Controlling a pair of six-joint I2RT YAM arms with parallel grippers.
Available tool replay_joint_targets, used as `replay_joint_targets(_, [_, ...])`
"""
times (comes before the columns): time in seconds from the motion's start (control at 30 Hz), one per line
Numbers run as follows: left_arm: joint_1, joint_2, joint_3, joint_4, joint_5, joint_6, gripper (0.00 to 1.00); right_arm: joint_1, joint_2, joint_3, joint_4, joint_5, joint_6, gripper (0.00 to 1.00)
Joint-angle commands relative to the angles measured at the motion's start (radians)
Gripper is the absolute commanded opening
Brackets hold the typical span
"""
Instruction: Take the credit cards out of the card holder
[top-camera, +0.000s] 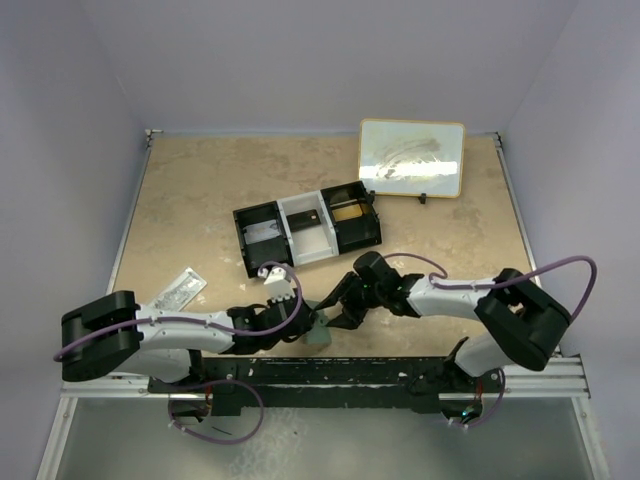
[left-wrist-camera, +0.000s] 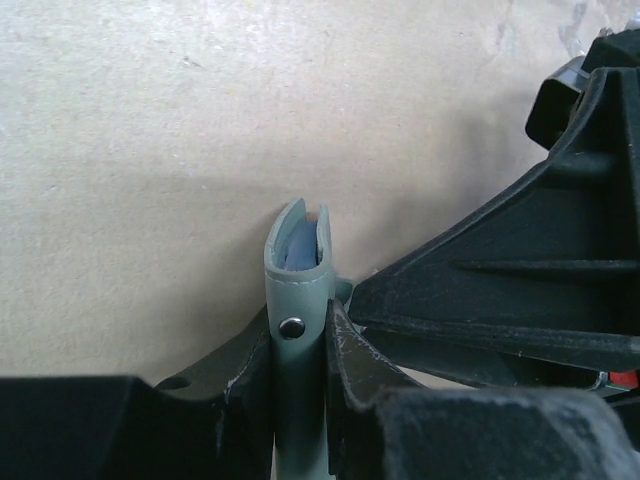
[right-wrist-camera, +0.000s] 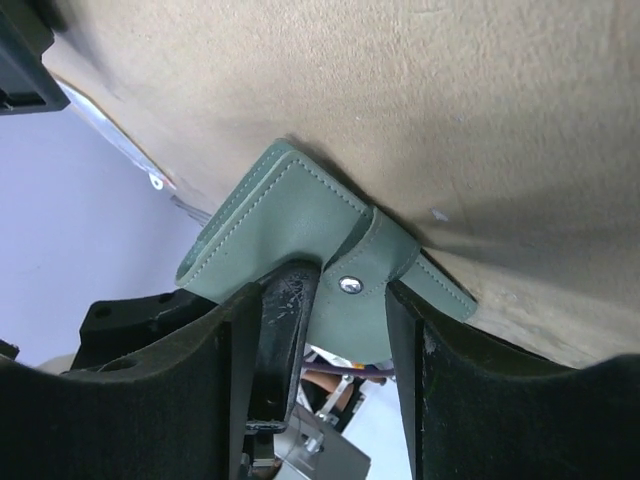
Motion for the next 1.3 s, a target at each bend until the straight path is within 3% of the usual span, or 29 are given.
replay_joint_targets(0.0, [-0.015,0.008,0.021,-0.022,-0.055,-0.004,0.01,0.049,0.069,-0.006,0.111,-0.059,0.085,0.54])
replay_joint_targets(0.37, [-0.026,-0.026,0.009,-0.069,-0.113,-0.091,0.0,0.08,0.007,-0.041,0.013,0.01,0.206,0.51])
replay_joint_targets(0.47, [-0.031,-0.03,0.008,-0.08,-0.128,-0.106,0.0,0.081,-0.019,-0.061,0.0,0.023,0.235,0.44])
replay_joint_targets(0.63, [-0.038,-0.028,0.009,-0.079,-0.139,-0.122,0.0,0.085,-0.005,-0.068,0.005,0.001,0.234,0.43])
replay_joint_targets(1.03, [-0.059,0.011,0.037,-0.076,-0.139,-0.118,0.0,0.099,0.085,-0.069,0.098,-0.039,0.249,0.51])
replay_joint_targets(1.27, [-0.075,-0.011,0.029,-0.109,-0.159,-0.134,0.0,0.091,0.004,-0.096,0.054,0.034,0.32,0.52])
